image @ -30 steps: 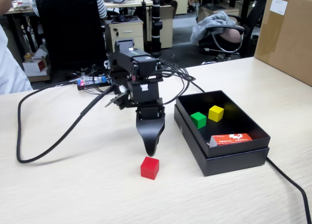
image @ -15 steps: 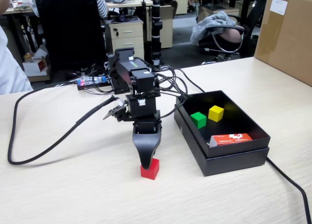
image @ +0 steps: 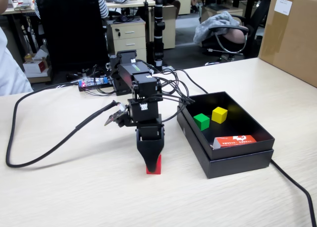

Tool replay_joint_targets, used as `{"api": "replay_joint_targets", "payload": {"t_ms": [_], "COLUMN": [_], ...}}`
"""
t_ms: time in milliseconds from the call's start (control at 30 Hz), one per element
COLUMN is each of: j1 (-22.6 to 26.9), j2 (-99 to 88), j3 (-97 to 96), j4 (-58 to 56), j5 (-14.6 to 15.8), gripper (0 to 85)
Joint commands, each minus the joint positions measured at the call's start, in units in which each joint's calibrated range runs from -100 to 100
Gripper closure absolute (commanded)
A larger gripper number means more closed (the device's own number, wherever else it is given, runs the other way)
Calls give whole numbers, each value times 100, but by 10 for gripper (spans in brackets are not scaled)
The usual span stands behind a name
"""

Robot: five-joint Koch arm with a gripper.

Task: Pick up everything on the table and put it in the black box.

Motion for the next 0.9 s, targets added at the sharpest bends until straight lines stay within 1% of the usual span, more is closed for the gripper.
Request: {"api": "replay_joint_targets", "payload": {"t_ms": [0,133,167,200,233,300,333,367,400,467,500,533,667,767,867], "j1": [-10,-5,-5,0,0,15,34,59,117,190,288,332,630,933,1216], "j2": [-120,-166,-223,-257,-338,-648,-1095,-1474,-2300,-3183,-3987,-4308,-5570,-6396,-6809], "j3": [378,351,342,333,315,142,-184,-511,-1127,-1843,-2405,-2641,-3448,-3874,-3992], "j4": [128,128,128,128,128,128,128,119,128,128,128,128,119,119,119], "j5": [-127,-171,-205,-215,-225,-264,-337,-435,-620,-816,-962,-1016,-1128,-1138,-1118], "gripper": [621,750,802,815,846,846,846,847,847,847,847,848,848,848,848]}}
